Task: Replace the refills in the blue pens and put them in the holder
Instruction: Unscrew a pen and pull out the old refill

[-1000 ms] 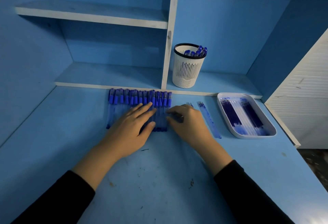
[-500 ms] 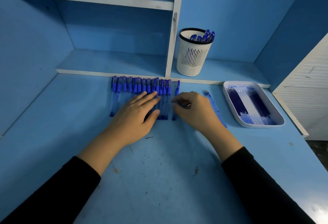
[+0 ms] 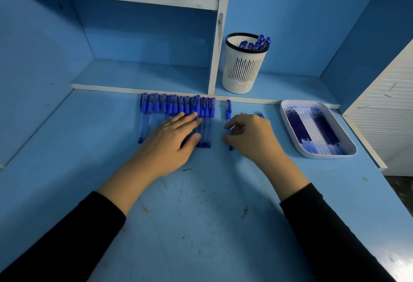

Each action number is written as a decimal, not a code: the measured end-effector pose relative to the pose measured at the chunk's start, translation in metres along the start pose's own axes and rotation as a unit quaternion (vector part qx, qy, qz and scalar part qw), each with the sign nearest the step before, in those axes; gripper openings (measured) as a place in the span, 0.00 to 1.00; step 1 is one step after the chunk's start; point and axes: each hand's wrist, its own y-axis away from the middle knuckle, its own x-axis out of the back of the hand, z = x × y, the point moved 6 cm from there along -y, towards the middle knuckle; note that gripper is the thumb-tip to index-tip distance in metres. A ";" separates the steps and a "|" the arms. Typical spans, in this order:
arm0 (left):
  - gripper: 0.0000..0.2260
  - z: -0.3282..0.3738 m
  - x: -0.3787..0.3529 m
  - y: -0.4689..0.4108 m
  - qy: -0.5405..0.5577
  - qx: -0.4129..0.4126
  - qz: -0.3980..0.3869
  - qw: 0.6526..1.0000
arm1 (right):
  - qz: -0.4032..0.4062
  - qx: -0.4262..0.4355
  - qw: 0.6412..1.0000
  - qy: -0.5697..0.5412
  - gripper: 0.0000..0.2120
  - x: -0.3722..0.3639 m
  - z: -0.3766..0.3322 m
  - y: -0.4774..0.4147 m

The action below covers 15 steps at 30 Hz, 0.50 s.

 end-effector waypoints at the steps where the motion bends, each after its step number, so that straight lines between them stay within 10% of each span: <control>1: 0.22 0.000 0.000 0.000 0.000 -0.001 0.000 1.000 | -0.006 -0.006 1.000 -0.011 0.09 0.002 0.001 0.001; 9: 0.24 0.008 0.014 0.004 0.045 -0.022 0.105 0.993 | -0.053 -0.100 0.964 -0.242 0.09 0.015 0.022 0.015; 15: 0.20 0.022 0.009 0.009 0.378 0.069 0.127 0.915 | -0.066 -0.076 0.877 -0.469 0.10 0.006 0.010 0.044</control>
